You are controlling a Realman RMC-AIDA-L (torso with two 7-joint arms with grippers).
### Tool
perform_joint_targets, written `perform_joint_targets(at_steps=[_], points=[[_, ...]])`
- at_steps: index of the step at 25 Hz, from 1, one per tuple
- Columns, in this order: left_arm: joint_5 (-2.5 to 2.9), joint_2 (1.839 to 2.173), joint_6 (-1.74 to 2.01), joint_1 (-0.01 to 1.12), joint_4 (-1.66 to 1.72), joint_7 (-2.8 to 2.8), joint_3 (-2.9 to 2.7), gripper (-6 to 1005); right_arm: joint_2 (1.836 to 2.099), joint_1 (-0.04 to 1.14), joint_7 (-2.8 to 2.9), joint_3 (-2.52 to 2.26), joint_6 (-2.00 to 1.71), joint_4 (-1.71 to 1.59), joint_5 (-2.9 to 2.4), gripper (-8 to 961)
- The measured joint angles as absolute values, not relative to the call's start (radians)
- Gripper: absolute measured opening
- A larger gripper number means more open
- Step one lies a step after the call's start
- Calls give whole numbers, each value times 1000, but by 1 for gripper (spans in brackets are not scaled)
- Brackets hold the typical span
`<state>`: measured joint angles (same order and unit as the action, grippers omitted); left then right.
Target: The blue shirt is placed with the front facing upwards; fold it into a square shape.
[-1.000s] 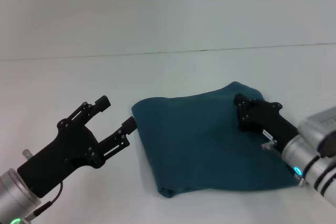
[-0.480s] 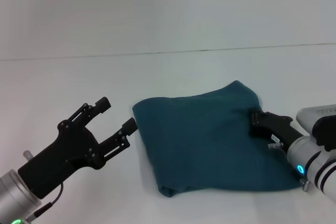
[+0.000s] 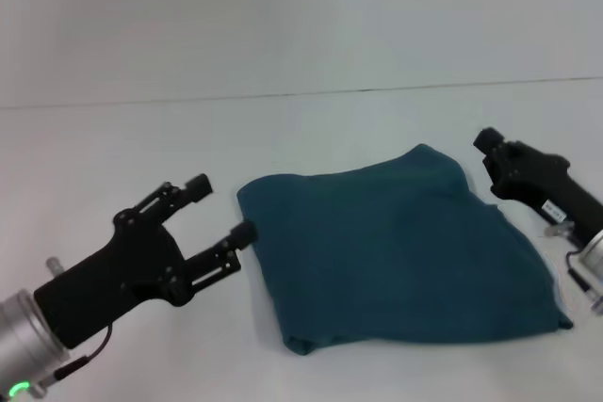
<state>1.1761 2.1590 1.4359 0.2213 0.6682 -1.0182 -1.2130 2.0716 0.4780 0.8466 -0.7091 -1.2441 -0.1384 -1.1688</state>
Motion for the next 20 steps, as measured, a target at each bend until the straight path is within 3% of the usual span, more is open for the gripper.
perform_joint_targets(at_steps=[10, 13, 20], points=[[1661, 2131, 1405, 337, 952, -1522, -1128, 834, 2050, 404, 1599, -803, -1506, -1003, -1889, 114], [1732, 2144, 1389, 386, 969, -1563, -1128, 838, 2069, 421, 1659, -806, -1587, -1139, -2060, 176], [1817, 2161, 1346, 477, 964, -1607, -1154, 841, 2078, 462, 1723, -813, -1640, -1170, -2251, 321]])
